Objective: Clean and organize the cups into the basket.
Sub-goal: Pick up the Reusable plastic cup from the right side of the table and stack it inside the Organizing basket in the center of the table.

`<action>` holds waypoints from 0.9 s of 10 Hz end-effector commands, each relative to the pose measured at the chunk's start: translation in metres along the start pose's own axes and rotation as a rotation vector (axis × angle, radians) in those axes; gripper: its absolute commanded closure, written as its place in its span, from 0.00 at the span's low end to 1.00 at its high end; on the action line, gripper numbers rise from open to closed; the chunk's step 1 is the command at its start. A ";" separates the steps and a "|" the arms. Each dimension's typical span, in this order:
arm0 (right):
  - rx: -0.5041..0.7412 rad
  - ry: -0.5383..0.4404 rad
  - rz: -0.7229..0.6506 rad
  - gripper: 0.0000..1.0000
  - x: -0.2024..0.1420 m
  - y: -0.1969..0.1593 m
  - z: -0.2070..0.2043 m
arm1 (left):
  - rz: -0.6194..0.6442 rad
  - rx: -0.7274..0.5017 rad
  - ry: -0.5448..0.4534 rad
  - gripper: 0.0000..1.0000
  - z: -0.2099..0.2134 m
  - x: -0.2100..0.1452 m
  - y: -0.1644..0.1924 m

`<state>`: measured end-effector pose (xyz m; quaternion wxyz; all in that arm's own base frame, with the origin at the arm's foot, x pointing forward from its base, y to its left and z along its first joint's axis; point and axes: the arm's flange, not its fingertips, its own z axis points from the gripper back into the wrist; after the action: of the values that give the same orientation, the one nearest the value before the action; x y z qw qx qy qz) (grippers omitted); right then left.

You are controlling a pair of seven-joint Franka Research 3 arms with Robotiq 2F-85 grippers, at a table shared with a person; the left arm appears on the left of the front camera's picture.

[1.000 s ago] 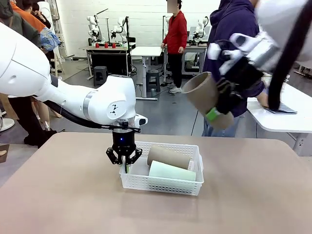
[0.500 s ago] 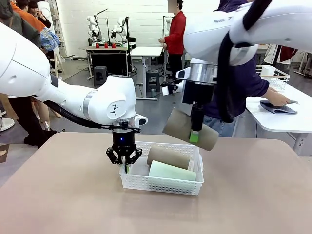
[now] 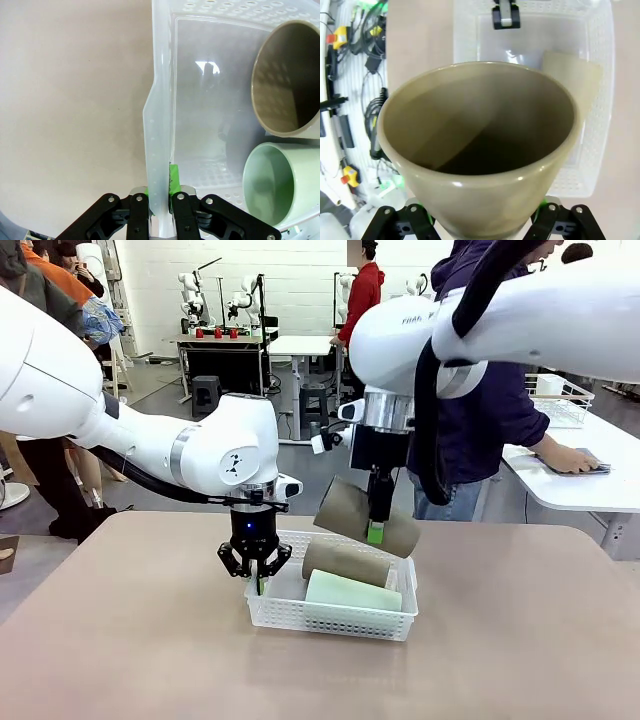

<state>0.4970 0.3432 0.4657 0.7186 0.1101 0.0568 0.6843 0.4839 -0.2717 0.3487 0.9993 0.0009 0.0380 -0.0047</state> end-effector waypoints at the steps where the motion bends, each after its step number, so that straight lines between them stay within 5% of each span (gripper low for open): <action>1: -0.106 -0.005 0.046 0.18 -0.006 0.006 -0.027 | 0.000 -0.001 -0.006 1.00 0.002 0.000 0.001; 5: -0.167 -0.128 0.123 0.18 -0.015 0.009 -0.053 | 0.000 -0.001 -0.006 1.00 0.002 0.000 0.001; 9: -0.150 -0.149 0.108 0.18 -0.024 0.003 -0.057 | 0.000 -0.001 -0.006 1.00 0.002 0.000 0.001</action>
<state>0.4847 0.3337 0.4097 0.6941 0.1016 -0.0428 0.7114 0.4839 -0.2717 0.3487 0.9993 0.0009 0.0380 -0.0047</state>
